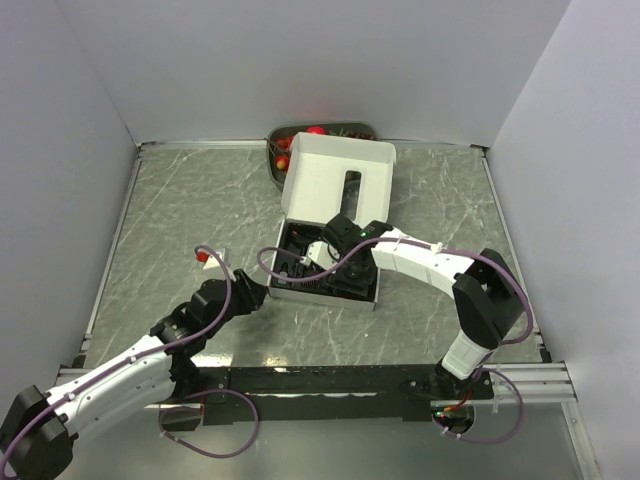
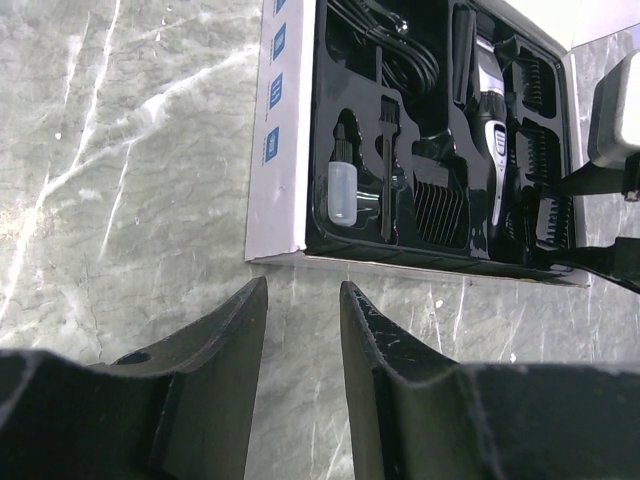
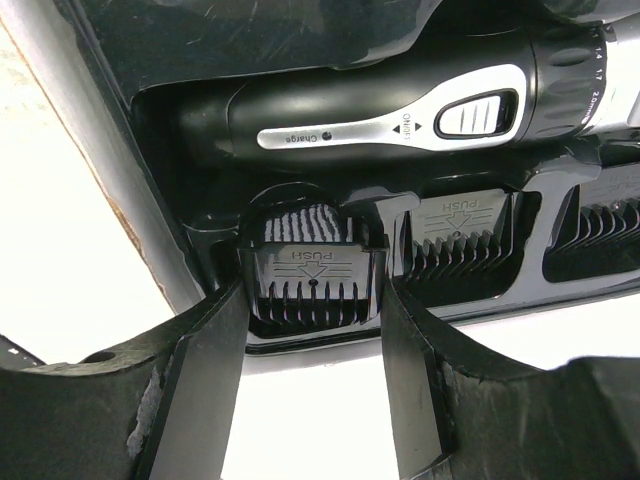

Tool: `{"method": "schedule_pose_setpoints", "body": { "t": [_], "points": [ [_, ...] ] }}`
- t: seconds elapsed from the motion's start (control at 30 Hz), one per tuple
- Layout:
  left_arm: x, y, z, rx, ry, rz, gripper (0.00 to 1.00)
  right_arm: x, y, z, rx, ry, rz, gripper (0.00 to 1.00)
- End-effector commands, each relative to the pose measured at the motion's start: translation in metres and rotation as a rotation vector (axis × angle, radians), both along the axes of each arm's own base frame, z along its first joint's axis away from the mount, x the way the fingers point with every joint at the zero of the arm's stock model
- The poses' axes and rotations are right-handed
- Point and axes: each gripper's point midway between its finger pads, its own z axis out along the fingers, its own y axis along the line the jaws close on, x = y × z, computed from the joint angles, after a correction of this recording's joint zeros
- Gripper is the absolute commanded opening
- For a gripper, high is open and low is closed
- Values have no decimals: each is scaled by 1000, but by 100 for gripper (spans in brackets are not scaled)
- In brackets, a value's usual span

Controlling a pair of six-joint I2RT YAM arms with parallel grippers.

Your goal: Sort the hair-cutting tools

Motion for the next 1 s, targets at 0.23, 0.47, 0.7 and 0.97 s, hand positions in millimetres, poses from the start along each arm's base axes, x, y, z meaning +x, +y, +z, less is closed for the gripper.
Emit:
{"method": "schedule_pose_setpoints", "body": {
  "t": [0.23, 0.47, 0.7, 0.97],
  "points": [
    [9, -6, 22, -44, -56, 10, 41, -17, 3, 32, 28, 10, 12, 58],
    [9, -6, 21, -42, -54, 8, 41, -19, 7, 40, 47, 4, 17, 61],
    [9, -6, 21, -41, -54, 8, 41, -18, 7, 44, 47, -9, 21, 100],
    [8, -5, 22, -41, -56, 9, 41, -12, 11, 45, 48, -24, 25, 100]
  ]
}}
